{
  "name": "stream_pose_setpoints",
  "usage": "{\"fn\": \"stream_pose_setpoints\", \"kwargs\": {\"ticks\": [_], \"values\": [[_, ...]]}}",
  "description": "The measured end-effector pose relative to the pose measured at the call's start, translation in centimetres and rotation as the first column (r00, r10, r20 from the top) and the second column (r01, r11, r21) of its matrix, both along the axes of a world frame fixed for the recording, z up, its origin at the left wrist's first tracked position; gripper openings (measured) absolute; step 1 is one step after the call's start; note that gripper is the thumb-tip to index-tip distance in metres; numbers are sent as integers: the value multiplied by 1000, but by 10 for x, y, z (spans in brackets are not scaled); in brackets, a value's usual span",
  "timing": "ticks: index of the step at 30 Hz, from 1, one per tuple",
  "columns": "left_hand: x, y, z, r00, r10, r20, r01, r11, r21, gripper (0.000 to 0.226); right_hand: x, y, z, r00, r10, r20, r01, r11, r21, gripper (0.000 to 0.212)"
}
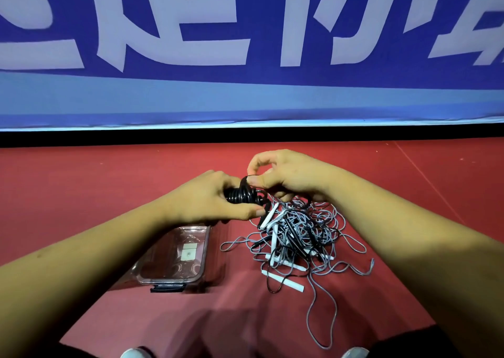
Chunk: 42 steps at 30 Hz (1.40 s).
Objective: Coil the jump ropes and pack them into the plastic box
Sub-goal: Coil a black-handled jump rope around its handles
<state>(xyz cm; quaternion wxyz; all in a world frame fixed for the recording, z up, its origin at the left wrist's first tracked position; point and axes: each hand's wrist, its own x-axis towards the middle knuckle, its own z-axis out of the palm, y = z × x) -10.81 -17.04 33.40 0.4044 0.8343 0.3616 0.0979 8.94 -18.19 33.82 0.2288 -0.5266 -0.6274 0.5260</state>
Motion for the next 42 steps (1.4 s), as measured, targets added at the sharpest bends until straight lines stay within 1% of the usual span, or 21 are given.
{"fn": "stream_pose_setpoints", "kwargs": {"ticks": [2, 4, 8, 12, 14, 15, 17, 18, 19, 20, 22, 23, 25, 29, 31, 32, 34, 37, 40, 41, 42], "values": [[3, -5, 4, 988, 85, 129, -68, 989, -131, 29, -1, 2, -5, 973, -54, -223, 20, 988, -153, 10], [7, -6, 5, 956, 186, 227, -140, 969, -204, 33, -2, 5, -7, 931, -123, -344, 44, 973, -228, 18], [14, -2, 6, 865, 378, 329, -263, 901, -345, 40, 1, 8, -5, 883, -160, -442, 59, 971, -232, 35], [20, 2, 5, 776, 506, 376, -253, 796, -549, 42, -1, 6, -1, 879, -188, -438, 94, 969, -229, 12], [18, 5, 3, 760, 491, 426, -186, 792, -582, 47, -1, 5, 1, 906, -182, -383, 117, 975, -187, 8], [17, 6, 2, 766, 458, 450, -152, 810, -566, 48, 0, 4, 2, 923, -171, -346, 123, 980, -157, 10], [15, 6, 3, 781, 392, 487, -107, 851, -514, 49, 5, 1, 6, 951, -157, -265, 135, 986, -100, 19], [15, 6, 3, 782, 388, 488, -119, 861, -494, 50, 6, 0, 8, 965, -155, -210, 148, 988, -52, 23], [16, 7, 4, 775, 408, 483, -155, 863, -480, 47, 5, 0, 10, 981, -155, -120, 161, 986, 37, 26], [18, 8, 5, 763, 442, 471, -203, 857, -474, 44, 2, 0, 12, 986, -167, 12, 163, 972, 171, 28], [21, 11, 5, 750, 511, 420, -280, 820, -498, 40, -5, 3, 12, 932, -218, 290, 79, 901, 426, 33], [22, 12, 4, 750, 536, 388, -296, 796, -527, 39, -9, 3, 10, 896, -226, 382, 19, 879, 476, 36], [21, 16, 3, 773, 552, 312, -301, 752, -586, 38, -11, 1, 6, 832, -222, 508, -83, 856, 510, 37], [14, 20, 5, 834, 514, 199, -284, 710, -644, 28, -15, -13, 7, 665, -257, 701, -267, 795, 545, 13], [11, 21, 3, 863, 492, 110, -298, 674, -676, 28, -17, -15, 9, 575, -299, 762, -374, 732, 570, 15], [9, 22, 1, 884, 464, 56, -305, 665, -682, 28, -16, -14, 7, 570, -289, 769, -420, 702, 575, 16], [3, 23, -1, 926, 373, -56, -314, 681, -661, 29, -17, -12, 3, 601, -200, 773, -499, 661, 560, 19], [-4, 24, 0, 946, 260, -191, -323, 757, -569, 29, -23, -12, -2, 631, -59, 773, -541, 681, 494, 19], [-7, 24, 0, 955, 180, -235, -259, 892, -370, 32, -29, -11, -7, 613, -15, 790, -555, 704, 444, 18], [-6, 23, 0, 955, 152, -254, -218, 941, -259, 30, -30, -10, -8, 624, 6, 781, -538, 728, 424, 18], [-6, 21, 0, 945, 118, -304, -155, 983, -102, 25, -31, -9, -9, 649, 25, 760, -513, 752, 413, 19]]}}
